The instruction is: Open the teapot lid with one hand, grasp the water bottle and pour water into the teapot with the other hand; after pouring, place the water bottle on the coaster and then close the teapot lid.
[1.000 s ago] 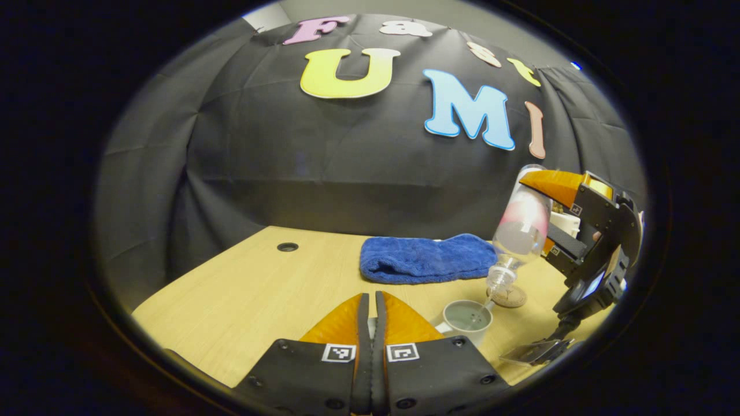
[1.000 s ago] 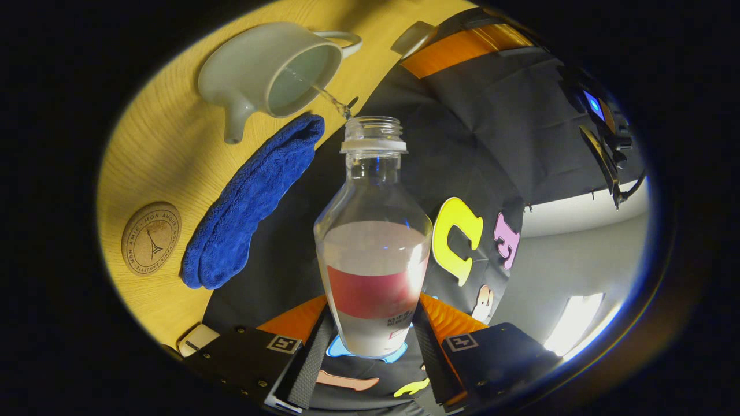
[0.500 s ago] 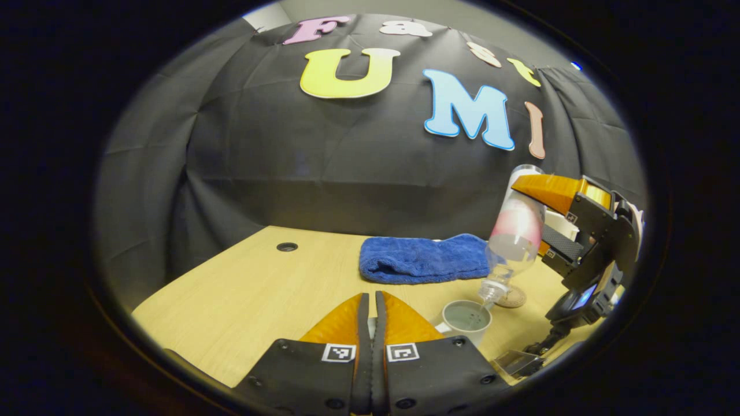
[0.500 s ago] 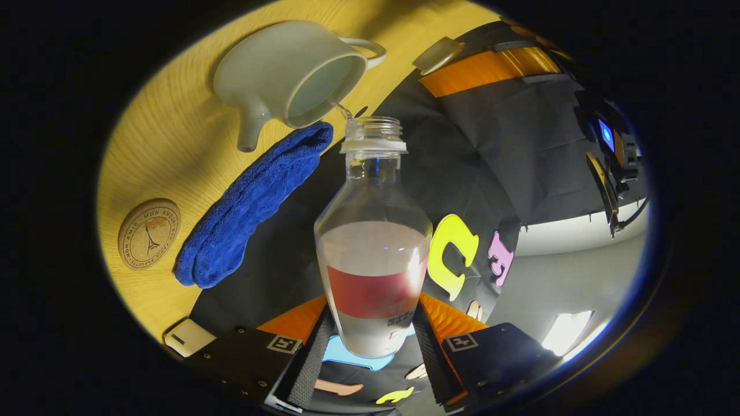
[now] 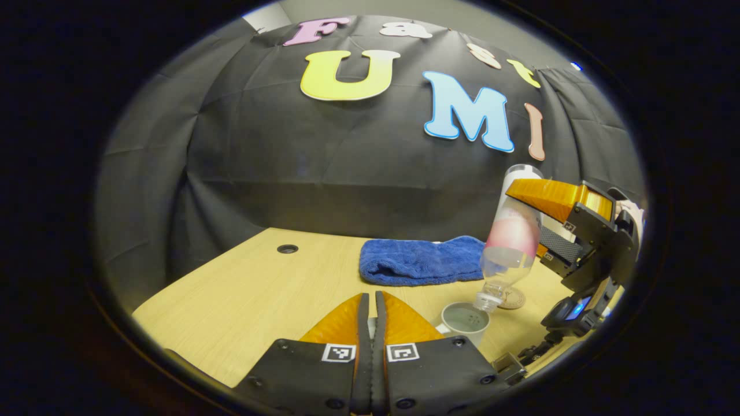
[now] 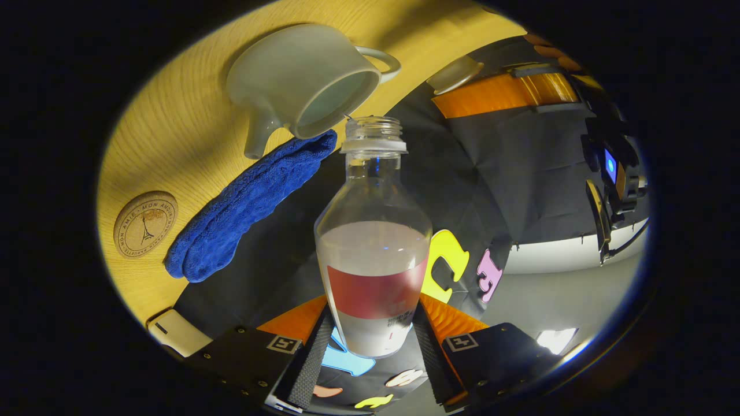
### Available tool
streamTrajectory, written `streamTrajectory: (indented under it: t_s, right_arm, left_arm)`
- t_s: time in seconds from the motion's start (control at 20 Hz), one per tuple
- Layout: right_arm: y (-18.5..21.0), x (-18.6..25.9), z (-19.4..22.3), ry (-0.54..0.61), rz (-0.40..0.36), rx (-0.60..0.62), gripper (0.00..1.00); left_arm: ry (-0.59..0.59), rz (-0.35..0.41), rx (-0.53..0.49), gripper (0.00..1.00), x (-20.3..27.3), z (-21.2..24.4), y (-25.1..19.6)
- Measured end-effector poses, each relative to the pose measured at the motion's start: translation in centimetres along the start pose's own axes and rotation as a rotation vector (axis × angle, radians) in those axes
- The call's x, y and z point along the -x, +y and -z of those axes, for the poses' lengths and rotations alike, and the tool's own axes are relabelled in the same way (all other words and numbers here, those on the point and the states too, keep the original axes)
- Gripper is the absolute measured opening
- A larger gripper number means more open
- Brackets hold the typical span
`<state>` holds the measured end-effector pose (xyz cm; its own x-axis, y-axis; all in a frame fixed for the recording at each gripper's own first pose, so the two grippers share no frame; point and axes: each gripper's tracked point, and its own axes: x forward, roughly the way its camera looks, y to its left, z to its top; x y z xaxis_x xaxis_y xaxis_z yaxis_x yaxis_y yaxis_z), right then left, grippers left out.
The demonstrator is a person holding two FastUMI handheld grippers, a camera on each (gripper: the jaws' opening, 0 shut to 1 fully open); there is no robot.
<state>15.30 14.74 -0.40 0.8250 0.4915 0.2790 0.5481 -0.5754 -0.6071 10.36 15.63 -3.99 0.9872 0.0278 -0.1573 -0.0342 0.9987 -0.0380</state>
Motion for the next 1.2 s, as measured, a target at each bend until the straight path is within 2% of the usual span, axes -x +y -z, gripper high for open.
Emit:
streamTrajectory:
  t_s: [0.25,0.35,0.45,0.55,0.8,0.95,1.05,1.2]
  right_arm:
    - [0.2,0.3,0.2,0.011,-0.006,0.001,0.75]
    - [1.1,0.3,0.5,0.032,-0.048,-0.066,0.75]
    - [2.8,0.7,1.1,0.075,-0.129,-0.189,0.76]
    - [4.8,1.2,1.2,0.118,-0.237,-0.352,0.76]
    - [7.4,2.9,0.2,0.171,-0.4,-0.806,0.76]
    - [8.2,3.6,-0.6,0.219,-0.463,-1.072,0.76]
    - [8.7,4.2,-0.9,0.264,-0.501,-1.297,0.77]
    - [9.3,4.3,-1.0,0.323,-0.504,-1.6,0.76]
  left_arm:
    - [-0.004,0.002,0.0,0.06,0.0,-0.1,0.0]
    - [-0.003,0.002,-0.001,0.06,0.0,-0.1,0.0]
    - [-0.006,0.002,-0.002,0.06,0.0,-0.1,0.0]
    - [-0.008,-0.001,-0.003,0.05,0.0,-0.2,0.1]
    - [-0.009,0.0,-0.001,0.05,0.0,-0.1,0.0]
    - [-0.005,0.004,-0.004,0.06,0.0,0.1,0.0]
    - [-0.005,0.004,-0.005,0.07,-0.1,0.0,0.0]
    - [-0.002,0.007,-0.004,0.06,-0.1,0.2,-0.1]
